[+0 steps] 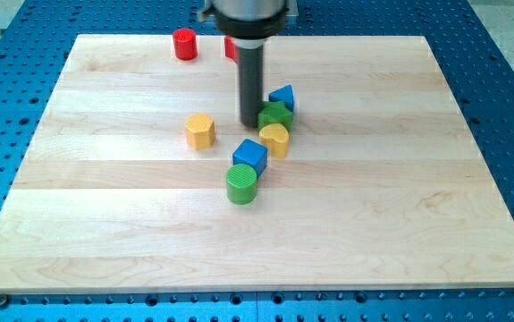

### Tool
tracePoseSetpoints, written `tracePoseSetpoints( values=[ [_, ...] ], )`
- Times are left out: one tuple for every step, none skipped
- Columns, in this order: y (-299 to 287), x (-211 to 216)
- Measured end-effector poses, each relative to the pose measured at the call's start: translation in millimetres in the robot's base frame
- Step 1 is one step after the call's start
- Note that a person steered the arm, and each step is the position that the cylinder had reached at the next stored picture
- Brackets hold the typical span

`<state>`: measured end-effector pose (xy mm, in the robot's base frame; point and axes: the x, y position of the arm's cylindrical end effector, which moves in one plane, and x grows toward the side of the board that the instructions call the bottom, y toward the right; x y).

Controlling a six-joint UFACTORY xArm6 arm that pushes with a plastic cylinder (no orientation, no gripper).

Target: Slide the blue triangle towards the top right

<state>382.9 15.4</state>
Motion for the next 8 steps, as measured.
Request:
tracePoseSetpoints(
  values=[
    [35.7, -30.6],
    [33.8, -61.0],
    [54.5, -61.4],
    [54.2, -72.0],
    [54.2, -72.3],
    [54.2, -57.6],
    [54.2, -47.3],
    [85.6, -52.0]
  ],
)
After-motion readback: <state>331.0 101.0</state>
